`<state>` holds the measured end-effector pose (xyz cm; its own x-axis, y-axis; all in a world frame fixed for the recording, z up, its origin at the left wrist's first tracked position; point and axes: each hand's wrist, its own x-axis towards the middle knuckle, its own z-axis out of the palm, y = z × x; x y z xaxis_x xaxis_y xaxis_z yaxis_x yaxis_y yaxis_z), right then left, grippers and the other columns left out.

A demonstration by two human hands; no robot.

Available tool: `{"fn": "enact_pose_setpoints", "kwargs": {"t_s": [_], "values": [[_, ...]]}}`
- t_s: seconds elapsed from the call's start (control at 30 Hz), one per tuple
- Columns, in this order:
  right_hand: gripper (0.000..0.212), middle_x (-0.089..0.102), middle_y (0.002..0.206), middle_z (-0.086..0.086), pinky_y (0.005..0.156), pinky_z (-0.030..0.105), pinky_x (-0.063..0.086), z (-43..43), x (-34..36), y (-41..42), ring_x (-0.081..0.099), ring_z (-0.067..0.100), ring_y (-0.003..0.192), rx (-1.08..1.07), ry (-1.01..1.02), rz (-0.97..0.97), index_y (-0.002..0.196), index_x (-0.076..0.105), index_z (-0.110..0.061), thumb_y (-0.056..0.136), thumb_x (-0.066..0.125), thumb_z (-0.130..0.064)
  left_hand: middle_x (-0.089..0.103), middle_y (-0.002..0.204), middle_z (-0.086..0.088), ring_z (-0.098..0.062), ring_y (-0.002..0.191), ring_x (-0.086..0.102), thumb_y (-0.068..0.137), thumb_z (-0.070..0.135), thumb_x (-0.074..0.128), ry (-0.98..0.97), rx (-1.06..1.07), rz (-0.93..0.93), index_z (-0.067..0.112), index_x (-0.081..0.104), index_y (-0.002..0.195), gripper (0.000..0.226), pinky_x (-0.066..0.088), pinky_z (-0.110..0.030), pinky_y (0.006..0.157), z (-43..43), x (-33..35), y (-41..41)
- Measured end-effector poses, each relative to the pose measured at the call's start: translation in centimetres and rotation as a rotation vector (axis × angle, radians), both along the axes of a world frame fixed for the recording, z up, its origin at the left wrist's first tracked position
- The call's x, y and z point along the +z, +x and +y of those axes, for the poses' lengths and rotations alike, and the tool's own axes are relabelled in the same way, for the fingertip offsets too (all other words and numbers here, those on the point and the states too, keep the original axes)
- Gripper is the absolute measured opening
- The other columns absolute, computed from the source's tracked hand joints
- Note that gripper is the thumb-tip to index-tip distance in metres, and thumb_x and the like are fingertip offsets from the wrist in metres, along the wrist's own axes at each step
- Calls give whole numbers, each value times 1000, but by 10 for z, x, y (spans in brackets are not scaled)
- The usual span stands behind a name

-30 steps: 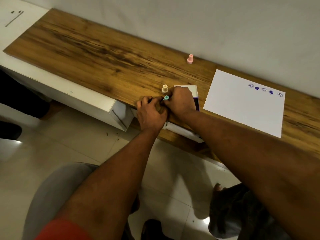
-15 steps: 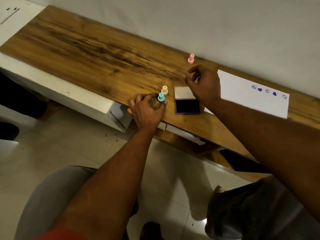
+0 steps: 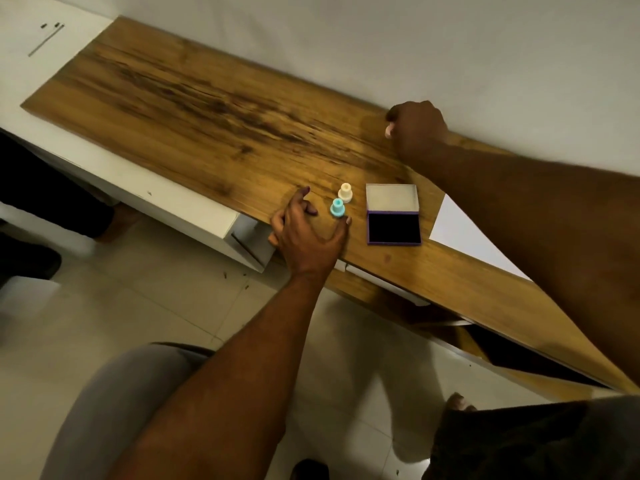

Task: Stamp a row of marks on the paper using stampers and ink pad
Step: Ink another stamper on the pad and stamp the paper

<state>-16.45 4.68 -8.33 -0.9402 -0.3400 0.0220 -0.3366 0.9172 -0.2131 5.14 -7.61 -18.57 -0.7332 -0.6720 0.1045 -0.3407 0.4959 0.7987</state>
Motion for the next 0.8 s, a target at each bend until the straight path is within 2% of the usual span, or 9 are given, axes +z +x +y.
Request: {"fn": "enact_pose_setpoints", "kwargs": {"t_s": [0.13,0.2,0.27,0.3,0.4,0.47,0.6,0.7,0.8], "values": [[29,74,121,10,94,38,56,-28,4,13,69,28,110,43,-90,-53,121,77,-16,93,72,-15,60,118,13,-20,133,42,72,71,74,7,-14,-13,33,43,150,92,34,-45,102,-2,-1,1],[25,75,115,6,83,31,57,-47,7,23,71,22,100,109,-92,-58,115,79,-18,91,75,-17,61,122,10,-21,134,42,72,72,74,-6,-25,-23,33,42,151,94,34,-45,103,-2,0,4],[20,76,107,2,68,23,47,-66,10,38,69,15,86,195,-59,-54,110,80,-22,91,74,-23,62,117,12,-19,132,44,74,71,72,8,-32,3,33,44,151,91,32,-42,102,-3,4,6],[19,76,105,2,66,23,43,-76,11,46,69,17,87,244,-27,-45,109,80,-23,91,75,-26,63,111,14,-16,128,48,77,68,71,29,-33,39,32,46,150,86,32,-41,101,-5,7,7],[20,75,104,4,67,29,46,-98,13,72,70,25,94,362,79,-8,107,79,-25,89,76,-33,65,100,13,-15,110,60,87,50,70,106,-23,175,26,58,141,60,49,-46,99,-15,16,14],[19,75,101,3,67,31,52,-104,13,90,70,23,91,427,115,-6,106,77,-24,90,76,-34,65,110,9,-18,109,62,92,40,65,121,25,206,24,62,136,47,56,-47,93,-23,20,18],[16,74,100,5,72,35,57,-98,13,117,70,24,89,520,145,18,108,77,-22,95,69,-28,64,128,0,-17,119,54,93,45,64,16,35,29,23,68,134,47,47,-35,94,-40,20,21],[19,74,98,5,68,34,52,-84,15,128,69,24,87,592,211,25,110,77,-23,96,68,-32,65,118,1,-20,115,51,88,46,72,-85,-27,-108,25,76,122,40,49,-40,91,-43,21,24],[23,74,99,2,66,29,41,-64,16,135,68,22,88,620,220,27,114,76,-26,96,67,-38,67,108,3,-20,109,52,89,45,71,-117,-66,-83,25,79,115,34,49,-39,85,-36,24,31]]}}
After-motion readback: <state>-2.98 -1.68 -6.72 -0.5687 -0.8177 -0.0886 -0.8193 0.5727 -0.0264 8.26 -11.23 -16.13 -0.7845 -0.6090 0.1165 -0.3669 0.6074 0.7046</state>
